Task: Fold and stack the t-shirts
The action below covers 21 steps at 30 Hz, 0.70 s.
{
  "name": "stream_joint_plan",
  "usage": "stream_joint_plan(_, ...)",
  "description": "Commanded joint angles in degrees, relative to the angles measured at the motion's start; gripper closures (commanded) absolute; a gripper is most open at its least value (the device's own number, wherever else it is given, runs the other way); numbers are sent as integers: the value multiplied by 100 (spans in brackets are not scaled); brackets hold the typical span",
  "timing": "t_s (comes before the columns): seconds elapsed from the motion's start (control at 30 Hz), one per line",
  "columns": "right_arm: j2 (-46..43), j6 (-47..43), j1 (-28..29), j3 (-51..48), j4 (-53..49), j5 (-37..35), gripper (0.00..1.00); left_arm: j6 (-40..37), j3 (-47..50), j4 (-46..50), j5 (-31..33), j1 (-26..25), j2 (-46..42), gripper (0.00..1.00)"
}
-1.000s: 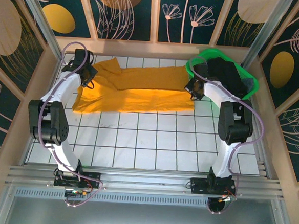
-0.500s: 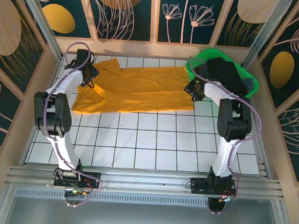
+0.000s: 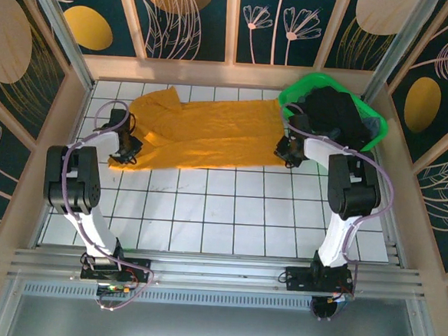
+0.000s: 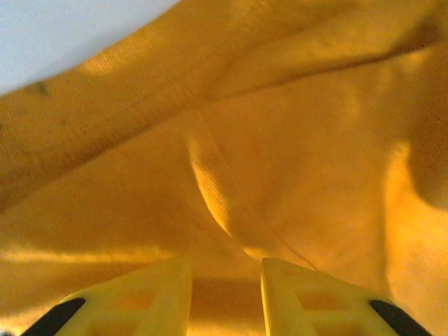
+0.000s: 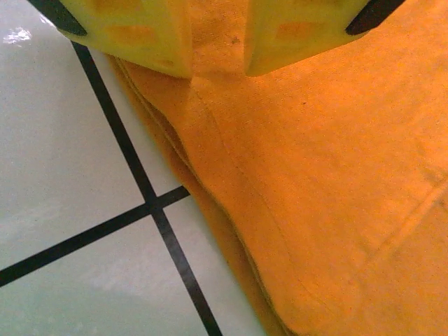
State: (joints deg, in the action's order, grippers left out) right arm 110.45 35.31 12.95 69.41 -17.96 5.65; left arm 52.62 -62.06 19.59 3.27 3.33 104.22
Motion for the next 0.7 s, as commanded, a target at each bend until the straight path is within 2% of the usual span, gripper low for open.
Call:
stream_joint_plan(0.0, 250, 89, -41, -100, -110, 29, 74, 337, 230, -134, -171, 192, 199, 73)
stream_joint_plan(0.2, -394, 198, -57, -1102, -302, 28, 73, 845, 1514, -75, -325, 246, -717, 72)
stream_joint_plan(0.43, -1867, 440, -22, -2829, -629, 354, 71, 1083, 2795, 559, -83, 244, -2284, 71)
stream_joint_plan(0.53, -2483, 399, 5, -3123, -795, 430, 65, 1172, 2789, 1025, 225, 247, -2936, 68)
stream_joint_plan(0.67, -3155, 112, 83, -2906, -586, 437, 55, 890, 1989, 1417, 339, 197, -3159, 60)
